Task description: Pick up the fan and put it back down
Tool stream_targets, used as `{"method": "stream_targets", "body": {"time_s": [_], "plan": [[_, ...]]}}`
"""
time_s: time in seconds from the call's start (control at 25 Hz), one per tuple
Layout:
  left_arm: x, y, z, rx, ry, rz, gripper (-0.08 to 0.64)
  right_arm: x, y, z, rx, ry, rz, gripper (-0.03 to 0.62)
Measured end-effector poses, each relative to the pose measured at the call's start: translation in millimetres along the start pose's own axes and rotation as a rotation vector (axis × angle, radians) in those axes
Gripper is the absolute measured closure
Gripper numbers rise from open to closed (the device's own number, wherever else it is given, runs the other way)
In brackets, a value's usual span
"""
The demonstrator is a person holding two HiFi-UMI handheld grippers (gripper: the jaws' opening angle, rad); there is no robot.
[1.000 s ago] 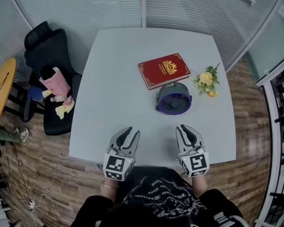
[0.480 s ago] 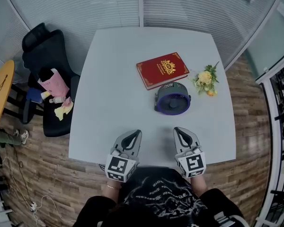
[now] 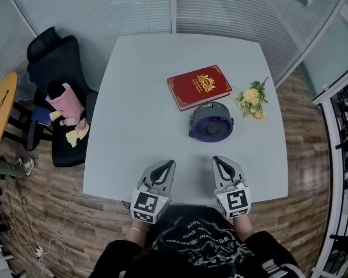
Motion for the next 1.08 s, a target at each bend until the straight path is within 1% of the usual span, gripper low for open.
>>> {"method": "stream_targets", "body": {"time_s": [0.08,0.16,0.44,0.72,0.92,1.08], "plan": [[-2.1,-0.5,0.3,0.0,-0.005,0.002,0.541,-2.5,2.3,-1.6,-0.015,-0.012,-0.005,0.584],[-3.6,-0.1,1.0,-0.001,-0.008,0.004,0.541,-4.7,4.9,-3.5,0.001,-0.018,-0.001,0.584],[-4.6,-0.6,1.1,-0.004,-0.014,0.004,0.541,-2.2,-4.0,-8.0,0.035,-0.009,0.016,0.586],[-3.5,-3.1,0.6,0.004,-0.013,0.006,0.541,-4.1,-7.6,-8.2,0.022,-0.012,0.008,0.586],[-2.3,-1.5,-1.5,0.0,-0.011,0.011,0.541,-2.2,-6.0,-9.0,0.035,-0.003,0.004,0.586],[-1.0,-2.1,-3.8,0.002,-0.01,0.013,0.541,-1.5,-5.7,-7.2,0.011,-0.005,-0.012,0.586]]}}
Point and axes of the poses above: the fingertips, and each gripper's own axes: z forward along the fingers, x to its left, y out of its top, the point moved 1 cm from there along -z, backward along the fingers, and after that the axes turned 12 degrees about -z, right-handed, at the moved point
